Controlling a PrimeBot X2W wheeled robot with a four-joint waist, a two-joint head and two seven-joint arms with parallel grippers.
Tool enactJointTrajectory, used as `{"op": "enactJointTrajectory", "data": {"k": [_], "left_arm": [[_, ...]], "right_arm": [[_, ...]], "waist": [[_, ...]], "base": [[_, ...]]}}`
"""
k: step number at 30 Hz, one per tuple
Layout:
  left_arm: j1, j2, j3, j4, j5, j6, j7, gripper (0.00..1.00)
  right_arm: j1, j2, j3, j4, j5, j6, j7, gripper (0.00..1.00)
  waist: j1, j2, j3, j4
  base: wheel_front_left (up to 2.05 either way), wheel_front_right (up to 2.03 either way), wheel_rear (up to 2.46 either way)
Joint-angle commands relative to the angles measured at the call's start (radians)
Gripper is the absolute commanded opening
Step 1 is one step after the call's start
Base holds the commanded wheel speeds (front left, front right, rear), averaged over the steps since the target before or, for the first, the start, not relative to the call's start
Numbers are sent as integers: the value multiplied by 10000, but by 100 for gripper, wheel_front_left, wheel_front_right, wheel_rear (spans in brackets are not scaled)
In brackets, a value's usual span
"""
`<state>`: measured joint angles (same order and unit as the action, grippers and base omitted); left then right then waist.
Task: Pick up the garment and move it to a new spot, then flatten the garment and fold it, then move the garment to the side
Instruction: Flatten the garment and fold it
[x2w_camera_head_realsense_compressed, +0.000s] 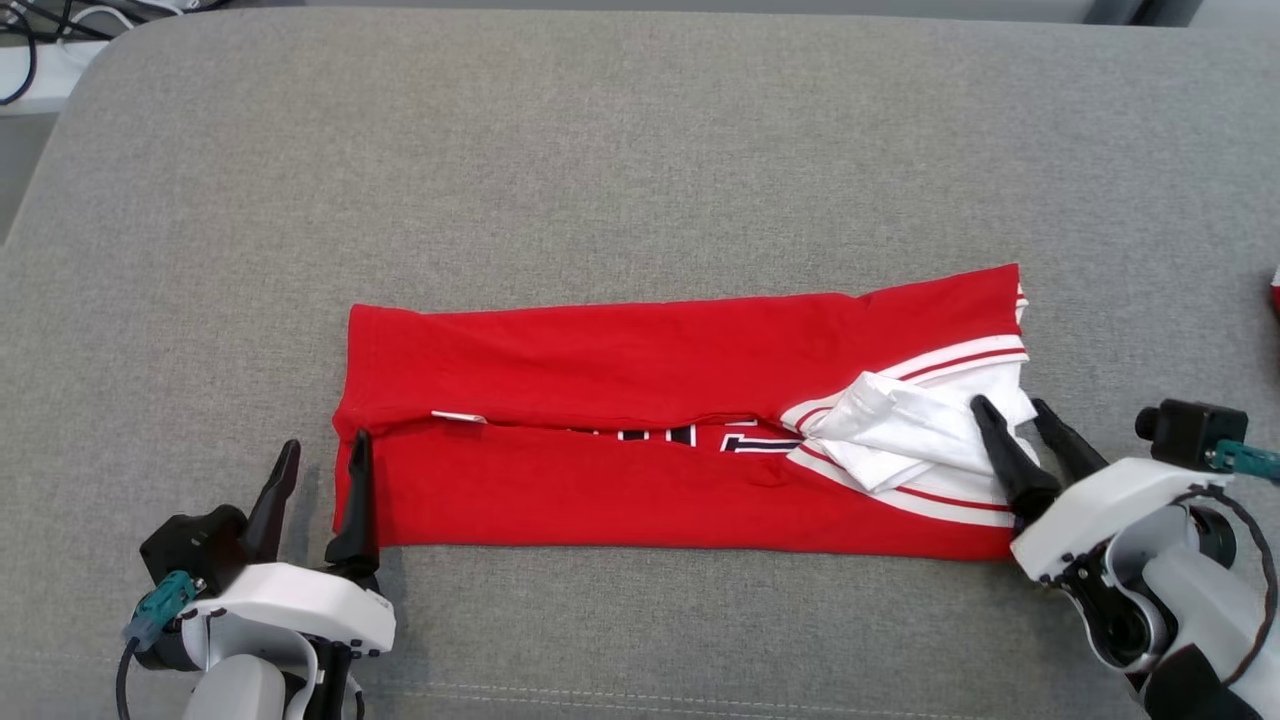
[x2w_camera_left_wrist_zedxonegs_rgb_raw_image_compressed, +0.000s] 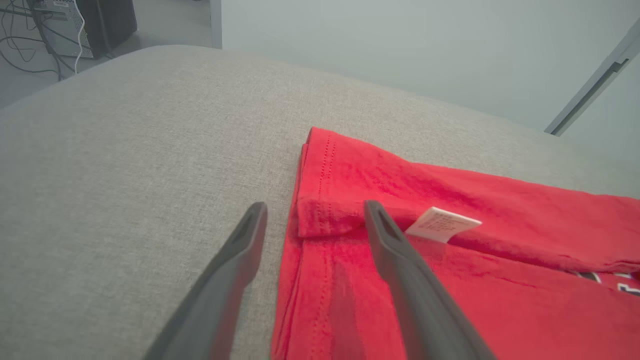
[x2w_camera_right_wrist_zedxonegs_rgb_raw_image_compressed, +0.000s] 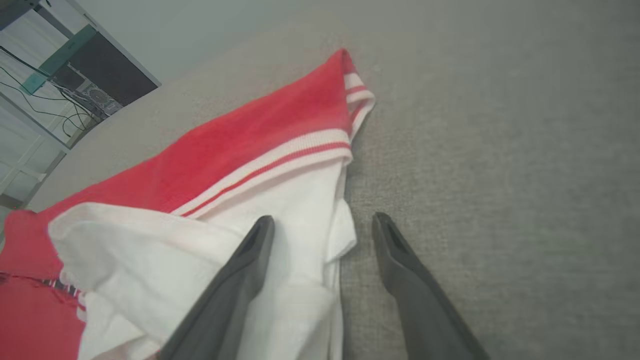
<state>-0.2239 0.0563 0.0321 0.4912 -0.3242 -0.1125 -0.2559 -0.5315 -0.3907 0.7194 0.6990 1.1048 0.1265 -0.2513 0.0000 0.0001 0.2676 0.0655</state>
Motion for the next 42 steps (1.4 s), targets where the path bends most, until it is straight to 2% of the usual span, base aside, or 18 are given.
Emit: {"op": "enactJointTrajectory", "data": {"k": [1, 5, 6, 7, 9, 10, 20, 32, 37, 42], "left_arm": [[-127, 199, 412, -318, 133, -81, -59, 100], [-160, 160, 611, -470, 240, -137, -59, 100], [-178, 147, 649, -515, 251, -144, -59, 100], [-195, 134, 677, -571, 264, -151, -59, 100], [-211, 108, 713, -632, 275, -161, -59, 100], [-218, 96, 734, -663, 278, -165, -59, 100], [-259, 20, 734, -788, 210, -179, -59, 100], [-149, -24, 399, -836, -47, -181, -59, 100], [-172, -39, 192, -767, -149, -181, -59, 100], [-192, -50, -19, -698, -215, -181, -59, 100]], "right_arm": [[-41, 14, 311, 12, 98, 42, 62, 100], [-191, 119, 874, 15, 593, 42, 690, 100], [-203, 111, 982, -11, 698, 42, 817, 93], [-221, 82, 1088, -40, 772, 42, 906, 61], [-242, 27, 1247, -124, 988, 42, 1068, 17], [-269, -13, 1317, -142, 1057, 42, 1107, 0], [-806, -502, 999, 408, 1362, 42, 261, 0], [-1265, -1617, -190, 1192, 1015, 42, -96, 0], [-1428, -1718, -326, 767, 511, 42, -101, 0], [-1404, -1632, 383, -796, 197, 42, 95, 0]], "waist": [[0, -1, 90, 86], [0, -1, 208, 191], [0, -1, 222, 208], [0, -1, 231, 228], [0, -1, 241, 254], [0, -1, 245, 260], [0, -1, 249, 238], [0, -1, 55, -263], [0, -1, -15, -501], [0, -1, -87, -597]], "base": [[0, 0, 0], [0, 0, 0], [0, 0, 0], [0, 0, 0], [0, 0, 0], [0, 0, 0], [0, 0, 0], [0, 0, 0], [0, 0, 0], [0, 0, 0]]}}
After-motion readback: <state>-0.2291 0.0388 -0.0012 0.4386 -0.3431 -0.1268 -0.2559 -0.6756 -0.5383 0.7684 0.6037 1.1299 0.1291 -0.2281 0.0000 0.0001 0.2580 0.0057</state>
